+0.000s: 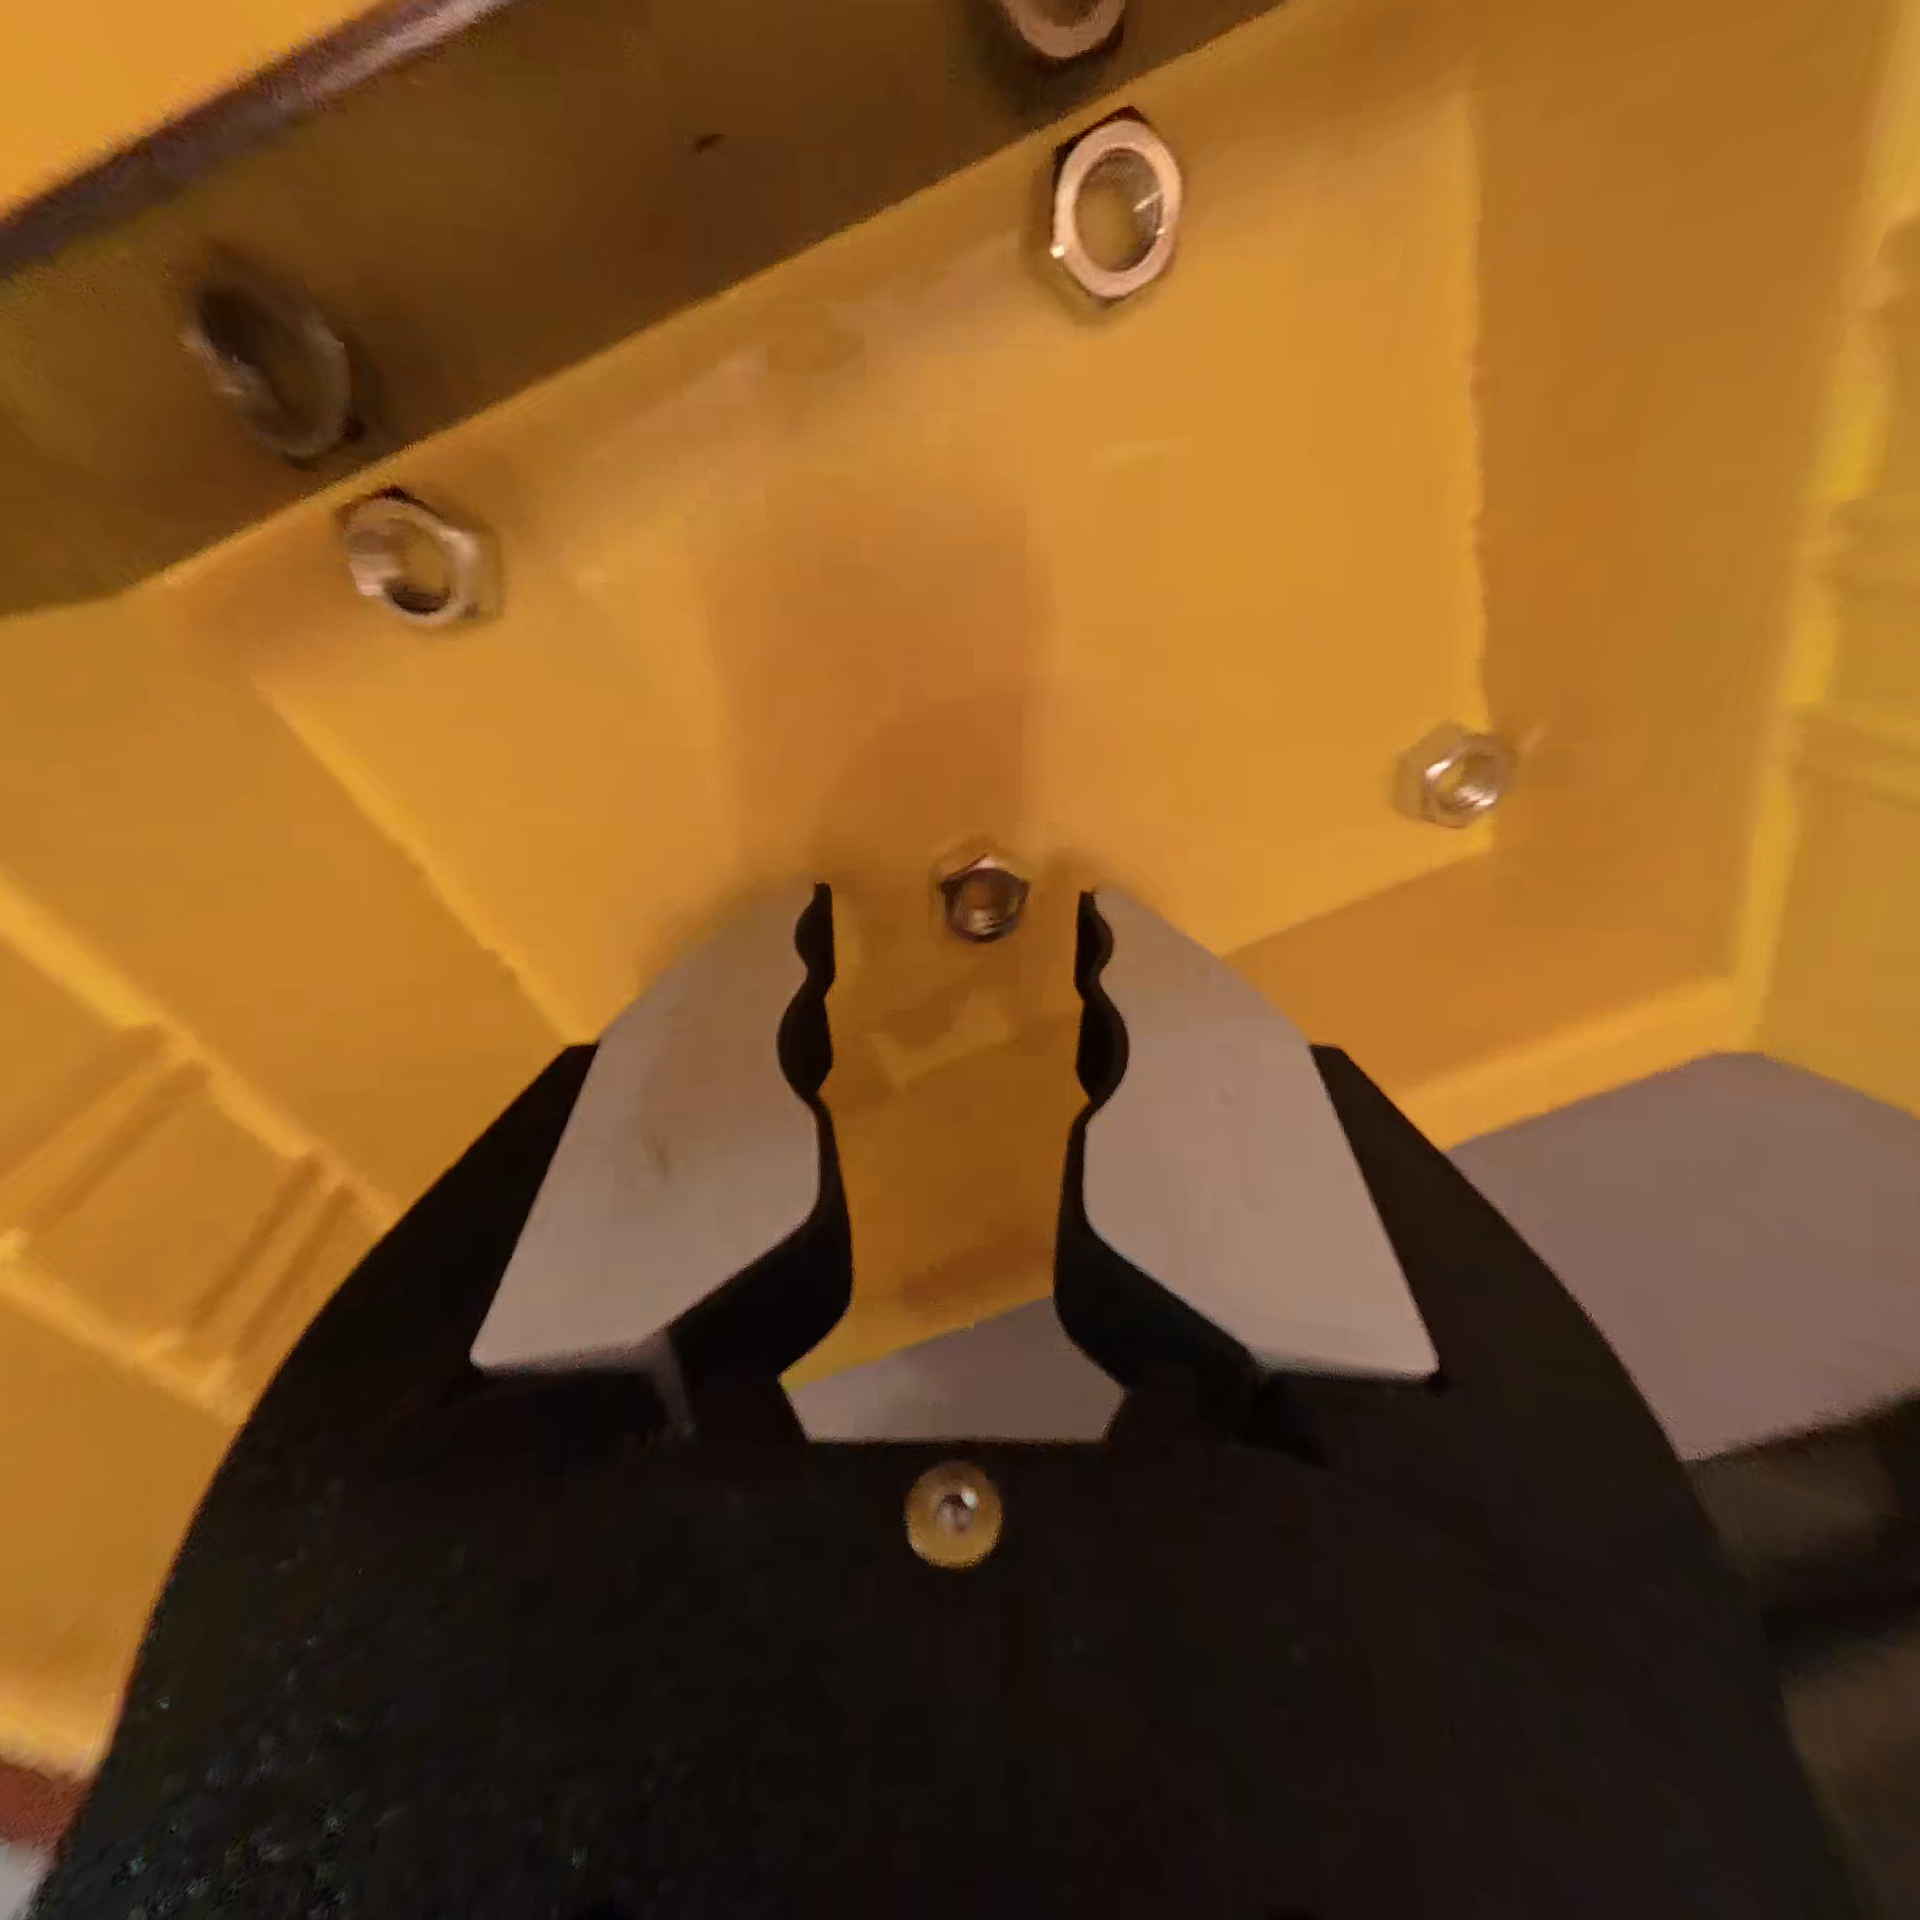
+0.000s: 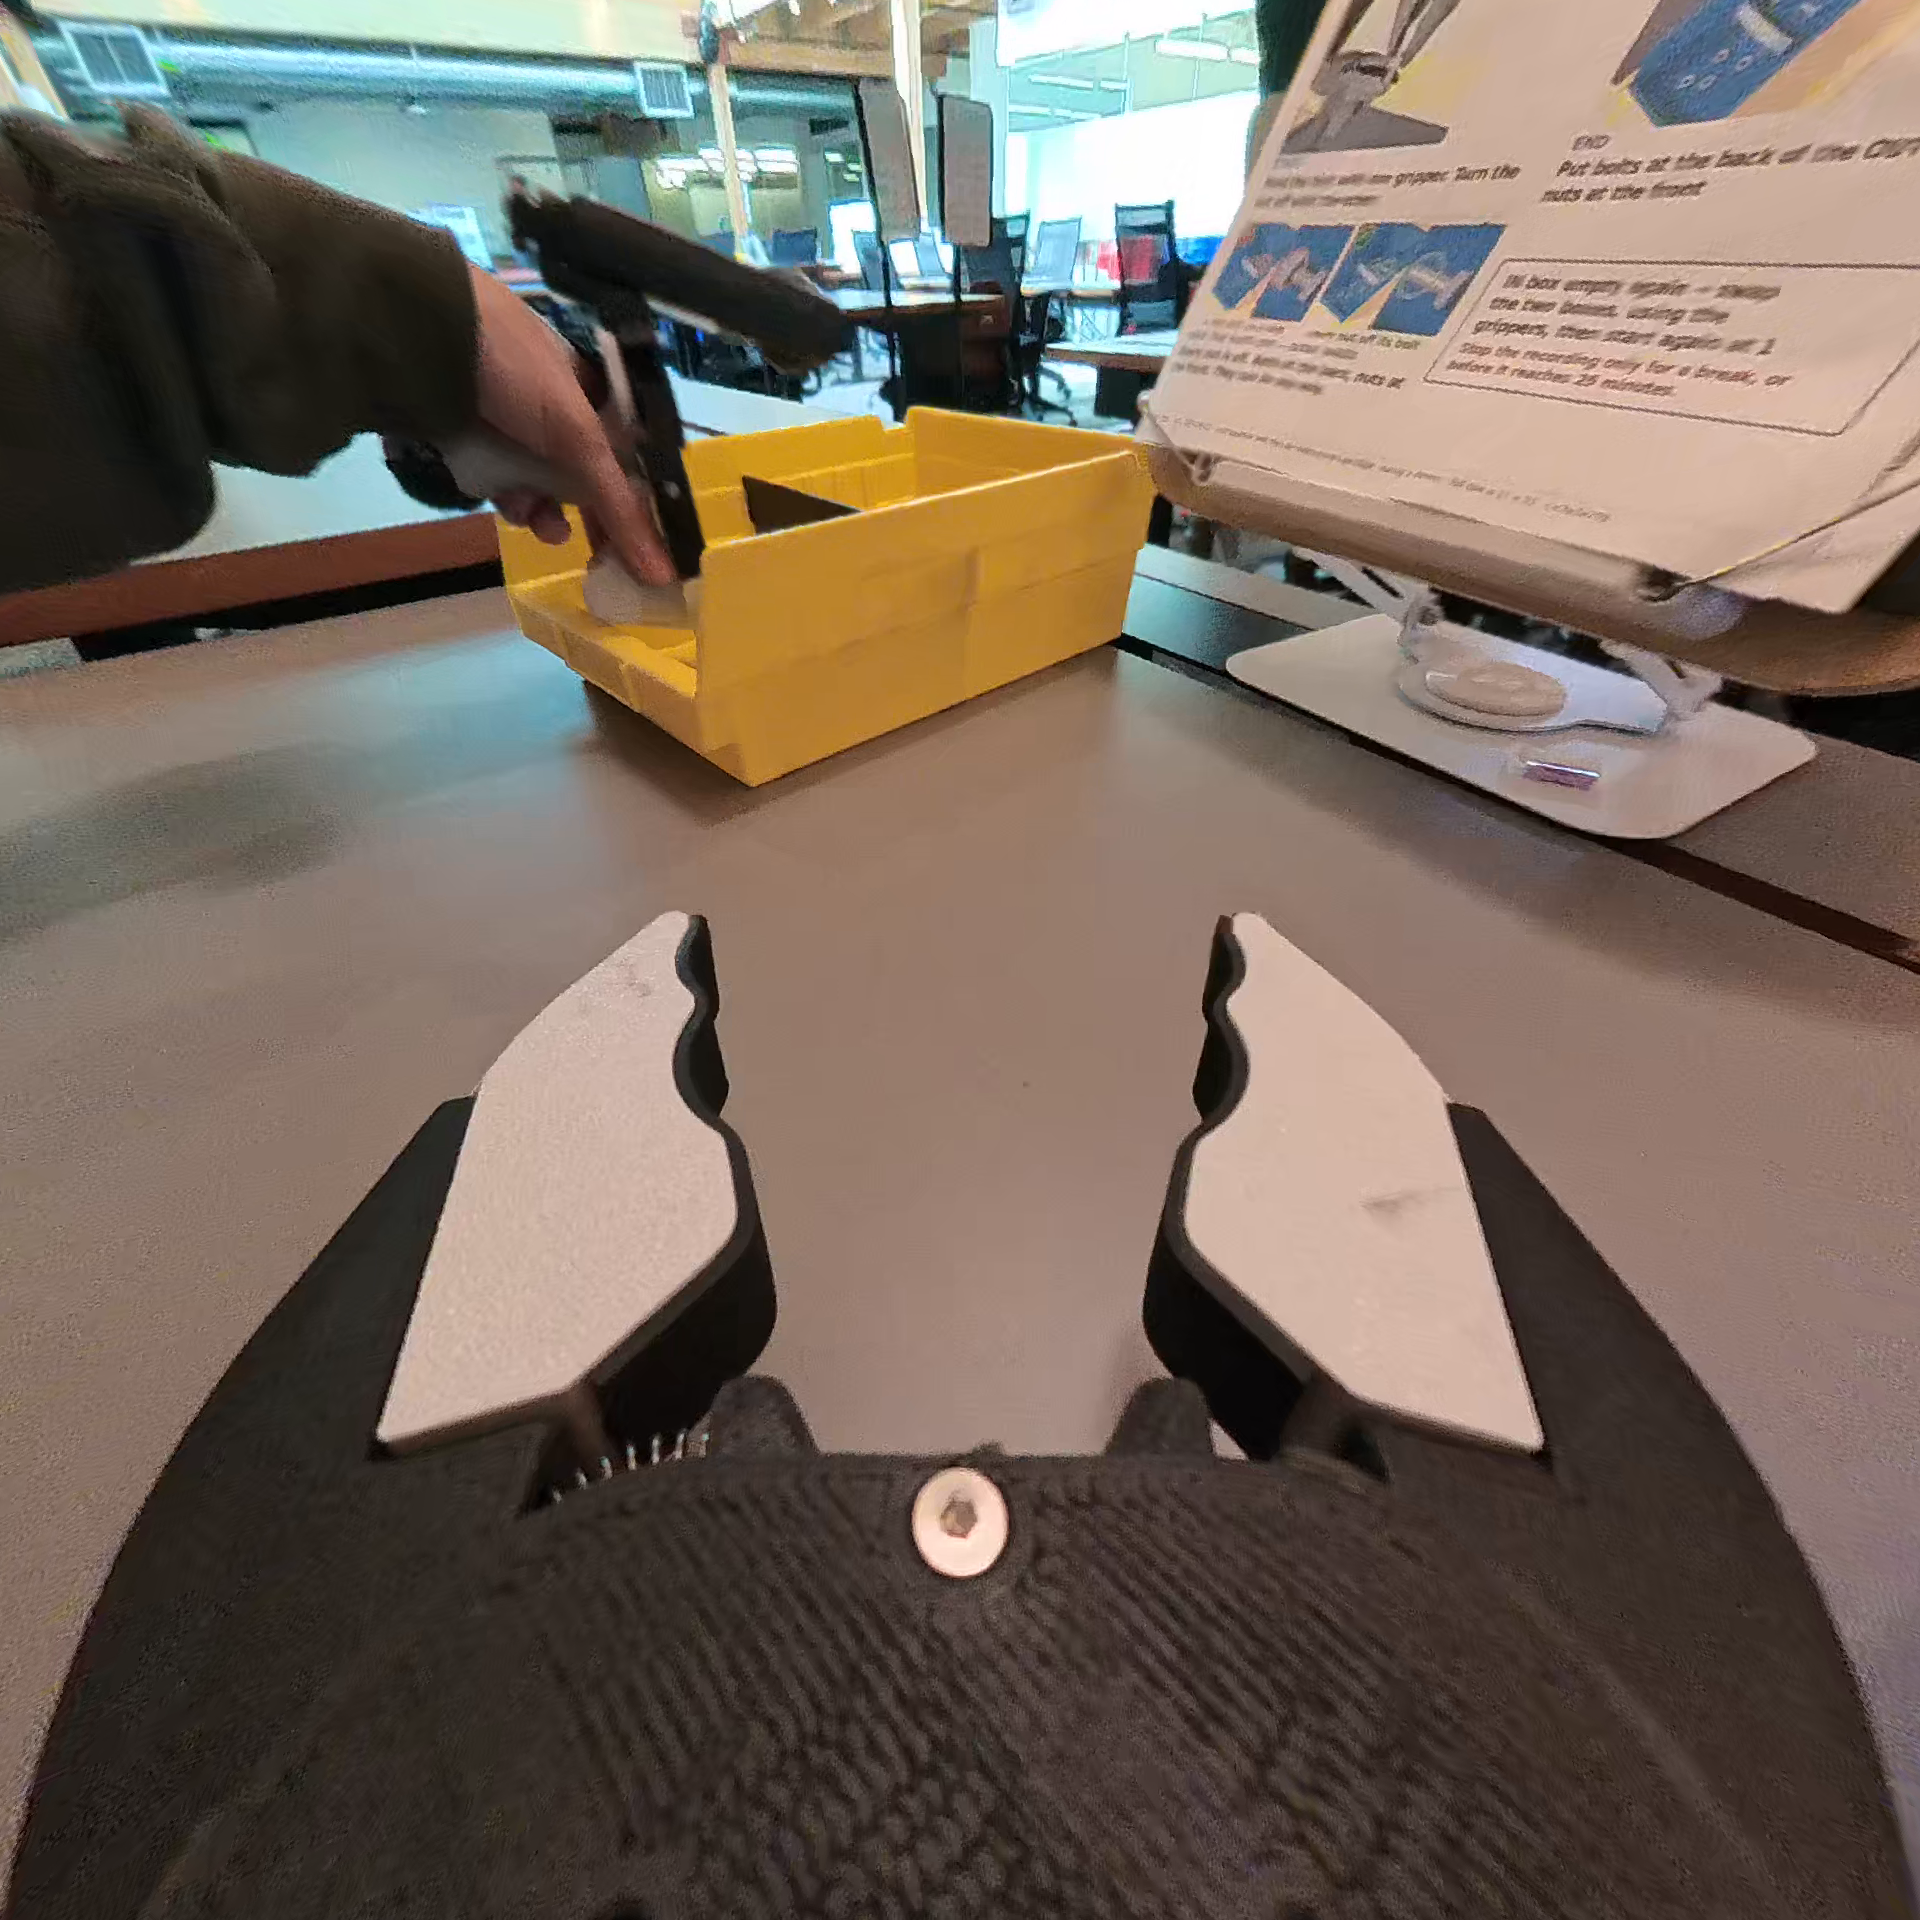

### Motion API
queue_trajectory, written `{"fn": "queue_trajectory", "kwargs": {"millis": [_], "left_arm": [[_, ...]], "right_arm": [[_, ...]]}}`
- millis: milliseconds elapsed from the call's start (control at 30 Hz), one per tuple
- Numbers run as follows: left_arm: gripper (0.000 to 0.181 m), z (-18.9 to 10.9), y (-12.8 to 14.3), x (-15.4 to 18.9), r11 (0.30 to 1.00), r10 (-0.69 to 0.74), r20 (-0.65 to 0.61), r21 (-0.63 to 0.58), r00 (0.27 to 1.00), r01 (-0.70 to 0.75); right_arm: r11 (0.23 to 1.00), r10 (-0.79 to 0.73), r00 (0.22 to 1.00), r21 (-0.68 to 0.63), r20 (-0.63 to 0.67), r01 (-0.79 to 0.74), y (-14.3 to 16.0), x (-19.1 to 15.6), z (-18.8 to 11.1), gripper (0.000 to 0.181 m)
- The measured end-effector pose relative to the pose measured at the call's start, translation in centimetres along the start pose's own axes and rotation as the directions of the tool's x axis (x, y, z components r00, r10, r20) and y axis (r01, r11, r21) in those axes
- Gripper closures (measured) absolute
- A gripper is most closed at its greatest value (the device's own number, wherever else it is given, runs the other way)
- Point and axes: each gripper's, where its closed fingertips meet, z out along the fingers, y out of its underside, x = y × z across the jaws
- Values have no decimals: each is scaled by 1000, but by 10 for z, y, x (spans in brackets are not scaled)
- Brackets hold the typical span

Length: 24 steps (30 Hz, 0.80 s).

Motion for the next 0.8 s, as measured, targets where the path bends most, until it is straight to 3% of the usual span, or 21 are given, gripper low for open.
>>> {"fn": "queue_trajectory", "kwargs": {"millis": [267, 400, 567, 733, 800], "left_arm": [[148, 1, 8, 4, 995, -30, -11, -100, 1000, 28], [181, 3, -1, 18, 998, -19, -101, -62, 995, 13], [181, 7, -10, 13, 999, -48, -93, 7, 994, 49], [161, -5, -26, 20, 991, -18, -80, 132, 997, 29], [156, -5, -26, 28, 992, -13, -87, 120, 996, 23]], "right_arm": [[987, 65, 998, 147, 6, -65, -16, 6, -15, 96], [977, 119, 993, 174, 16, -120, -19, 12, -19, 100], [973, 130, 991, 190, 19, -131, -20, 13, -21, 101], [968, 120, 993, 218, 15, -121, -23, 13, -24, 102], [970, 120, 993, 209, 20, -121, -22, 12, -23, 102]]}}
